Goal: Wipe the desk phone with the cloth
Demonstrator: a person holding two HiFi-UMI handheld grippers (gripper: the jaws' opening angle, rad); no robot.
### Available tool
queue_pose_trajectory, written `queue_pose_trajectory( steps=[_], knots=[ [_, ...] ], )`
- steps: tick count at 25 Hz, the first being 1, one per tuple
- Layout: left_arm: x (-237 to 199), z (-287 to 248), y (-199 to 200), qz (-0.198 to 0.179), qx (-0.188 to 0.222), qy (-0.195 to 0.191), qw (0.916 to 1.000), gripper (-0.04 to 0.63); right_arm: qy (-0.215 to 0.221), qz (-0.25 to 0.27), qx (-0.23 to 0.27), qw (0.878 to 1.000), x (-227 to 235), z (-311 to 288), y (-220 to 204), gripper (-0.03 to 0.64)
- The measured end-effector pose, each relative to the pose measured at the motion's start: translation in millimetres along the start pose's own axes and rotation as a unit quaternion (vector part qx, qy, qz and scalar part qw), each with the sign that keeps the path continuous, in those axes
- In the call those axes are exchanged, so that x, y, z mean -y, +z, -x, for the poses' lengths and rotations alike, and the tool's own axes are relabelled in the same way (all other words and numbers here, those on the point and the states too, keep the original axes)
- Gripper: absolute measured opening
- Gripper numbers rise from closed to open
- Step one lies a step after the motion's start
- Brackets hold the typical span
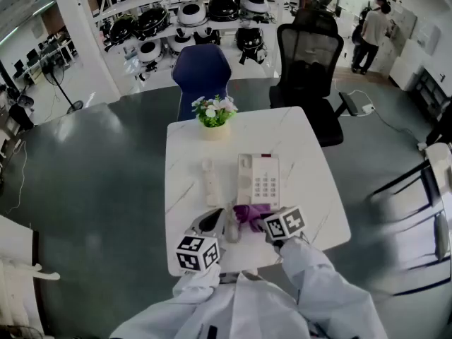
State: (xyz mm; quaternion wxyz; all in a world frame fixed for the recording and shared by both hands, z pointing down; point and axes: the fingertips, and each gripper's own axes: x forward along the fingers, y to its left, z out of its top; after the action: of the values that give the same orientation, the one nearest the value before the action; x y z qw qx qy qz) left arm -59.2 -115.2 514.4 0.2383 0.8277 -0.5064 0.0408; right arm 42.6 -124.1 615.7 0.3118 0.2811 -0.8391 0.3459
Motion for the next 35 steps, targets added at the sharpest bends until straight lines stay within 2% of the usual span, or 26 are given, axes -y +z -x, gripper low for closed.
queue_pose_trajectory(
  steps=[4, 7, 13, 17, 25, 31, 35],
  knots=[
    [0.7, 3.5, 8.7, -0.005, 0.012, -0.002, 0.9999, -0.002, 0.018, -0.028, 0.059, 0.998, -2.8, 22.9, 16.5, 0.037],
    [4.3, 5.4, 17.7, -0.009, 0.025, -0.011, 0.9996, -0.002, 0.040, -0.042, 0.121, 0.991, -6.9, 41.5, 29.7, 0.037],
    [2.4, 21.6, 38.7, -0.020, 0.055, -0.005, 0.9983, -0.002, 0.084, -0.074, 0.256, 0.960, -18.7, 83.0, 51.0, 0.037],
    [3.5, 27.9, 53.1, -0.026, 0.076, 0.001, 0.9968, -0.002, 0.074, -0.068, 0.303, 0.948, -12.0, 107.6, 58.0, 0.037],
    [6.7, 39.0, 73.5, -0.045, 0.109, 0.007, 0.9930, -0.002, 0.054, -0.034, 0.408, 0.911, -11.7, 160.5, 87.4, 0.037],
    [3.1, 52.4, 87.5, -0.056, 0.132, 0.023, 0.9894, -0.002, 0.017, -0.004, 0.444, 0.896, -7.5, 191.0, 98.8, 0.037],
    [0.9, 60.5, 94.2, -0.066, 0.139, 0.034, 0.9875, -0.002, 0.003, 0.006, 0.454, 0.891, -7.0, 203.1, 101.7, 0.037]
  ],
)
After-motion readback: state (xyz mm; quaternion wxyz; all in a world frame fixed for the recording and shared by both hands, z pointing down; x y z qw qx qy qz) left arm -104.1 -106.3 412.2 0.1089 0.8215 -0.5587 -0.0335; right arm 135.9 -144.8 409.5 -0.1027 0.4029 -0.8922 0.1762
